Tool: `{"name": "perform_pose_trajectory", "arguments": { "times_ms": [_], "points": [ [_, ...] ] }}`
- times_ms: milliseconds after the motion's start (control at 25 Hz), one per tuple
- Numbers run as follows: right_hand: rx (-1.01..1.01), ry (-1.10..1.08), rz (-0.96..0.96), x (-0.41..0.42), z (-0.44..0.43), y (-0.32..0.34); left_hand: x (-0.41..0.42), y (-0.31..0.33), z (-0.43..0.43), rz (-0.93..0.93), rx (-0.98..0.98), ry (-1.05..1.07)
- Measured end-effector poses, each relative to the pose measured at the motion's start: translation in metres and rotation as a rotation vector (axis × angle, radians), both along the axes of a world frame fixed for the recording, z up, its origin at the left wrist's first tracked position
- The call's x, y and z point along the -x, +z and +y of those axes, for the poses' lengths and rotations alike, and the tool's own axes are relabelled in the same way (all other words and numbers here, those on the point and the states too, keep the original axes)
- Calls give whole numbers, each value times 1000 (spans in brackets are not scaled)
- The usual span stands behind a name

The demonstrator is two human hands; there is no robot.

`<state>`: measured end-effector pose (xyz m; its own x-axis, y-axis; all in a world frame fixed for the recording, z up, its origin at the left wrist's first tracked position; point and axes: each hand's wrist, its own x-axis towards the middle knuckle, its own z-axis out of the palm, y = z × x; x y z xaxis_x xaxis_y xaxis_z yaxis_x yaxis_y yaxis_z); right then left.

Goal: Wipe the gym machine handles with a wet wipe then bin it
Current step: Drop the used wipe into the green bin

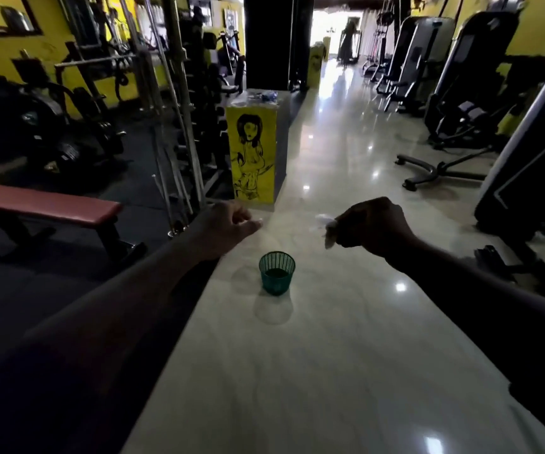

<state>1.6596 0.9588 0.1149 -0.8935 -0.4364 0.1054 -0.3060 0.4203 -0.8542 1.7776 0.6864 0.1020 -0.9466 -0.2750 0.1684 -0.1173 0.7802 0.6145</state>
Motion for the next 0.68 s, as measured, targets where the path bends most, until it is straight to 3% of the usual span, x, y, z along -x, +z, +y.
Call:
{"name": "perform_pose_trajectory", "arguments": {
  "times_ms": [280,480,680],
  "points": [
    [-40,-19,-86,214,-105,-83,232,-56,-103,-155,41,-45],
    [-124,-94,-256,368,-185,-194,365,-145,-164,-294,-128,125],
    [-199,-158,-386,478,-256,-267,473,-209,-215,-430,-231,154]
  ]
}}
